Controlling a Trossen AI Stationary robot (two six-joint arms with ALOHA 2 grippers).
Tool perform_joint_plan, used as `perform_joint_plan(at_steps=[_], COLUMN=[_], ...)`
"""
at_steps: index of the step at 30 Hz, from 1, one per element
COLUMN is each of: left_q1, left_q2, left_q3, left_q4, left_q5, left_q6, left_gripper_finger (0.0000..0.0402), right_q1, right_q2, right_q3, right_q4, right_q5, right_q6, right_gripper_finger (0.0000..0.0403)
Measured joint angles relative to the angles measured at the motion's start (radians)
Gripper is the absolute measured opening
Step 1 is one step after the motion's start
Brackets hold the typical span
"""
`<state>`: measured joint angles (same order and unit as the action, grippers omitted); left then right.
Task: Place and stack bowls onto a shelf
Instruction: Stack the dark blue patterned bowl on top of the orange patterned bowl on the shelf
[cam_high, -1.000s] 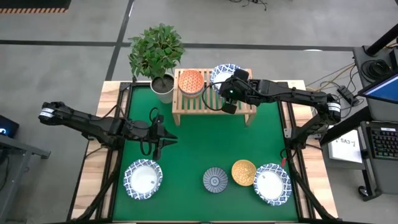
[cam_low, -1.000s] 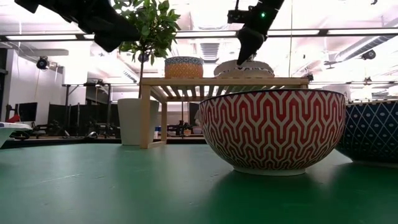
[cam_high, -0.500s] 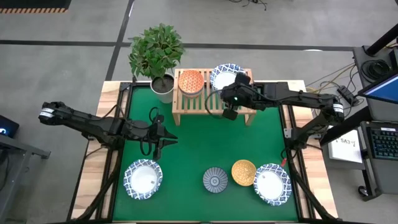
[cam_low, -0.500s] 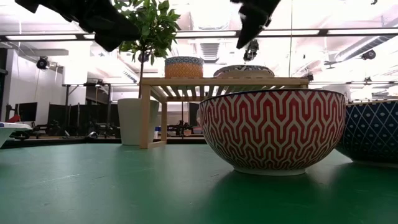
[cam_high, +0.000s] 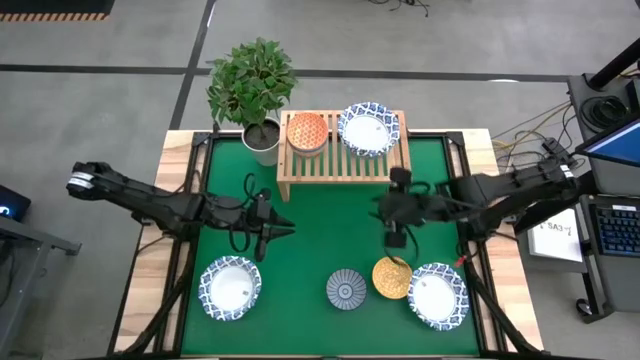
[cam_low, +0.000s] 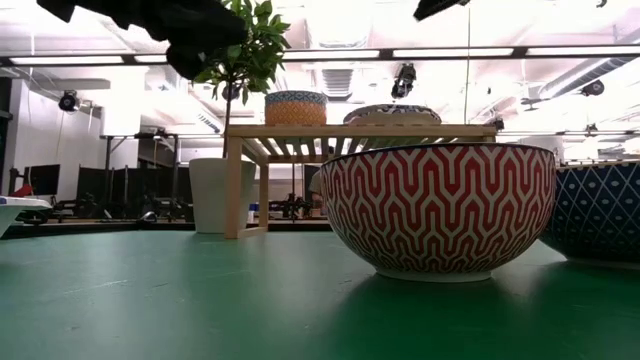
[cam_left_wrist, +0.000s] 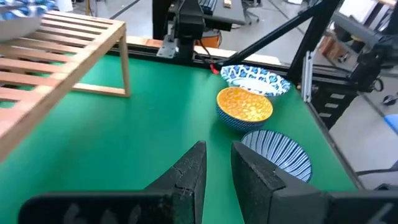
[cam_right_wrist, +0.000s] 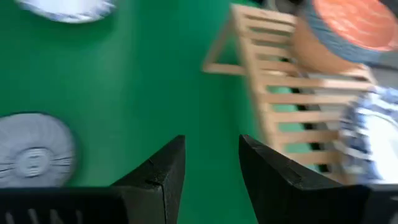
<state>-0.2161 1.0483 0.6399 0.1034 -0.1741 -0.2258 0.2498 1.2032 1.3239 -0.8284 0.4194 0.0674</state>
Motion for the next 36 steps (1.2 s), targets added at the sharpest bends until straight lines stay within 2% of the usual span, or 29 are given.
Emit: perform_joint_plan(at_steps=[4,9,21,29,36], left_q1=[-0.026,-0.056,-0.089,-0.089,-0.091], left_q2=[0.073,0.180,0.437,0.510,0.511], left_q3=[0.002,0.080,0.338,0.416,0.414], left_q4=[0.076,0.064,-0.133,-0.255,-0.254], left_q5=[0.000,0.001,0.002,0.039,0.045], left_q6=[-0.049,-0.098,-0.073,-0.139,-0.256], left_gripper_finger=[0.0056,0.0056,0.0056,0.0059,0.0101], right_q1=[0.109,0.195,0.209,0.209,0.208], right_q2=[-0.060,-0.127,-0.307,-0.429,-0.514], right_q3=[-0.117,-0.280,-0.618,-0.750,-0.798], right_q4=[0.131,0.329,0.702,0.770,0.811], right_q5=[-0.001,0.000,0.000,0.000,0.000], right_q6=[0.025,-0.001,-0.091,-0.095,-0.170], right_gripper_finger=[0.0130,0.0121,0.0103,0.0090,0.0081])
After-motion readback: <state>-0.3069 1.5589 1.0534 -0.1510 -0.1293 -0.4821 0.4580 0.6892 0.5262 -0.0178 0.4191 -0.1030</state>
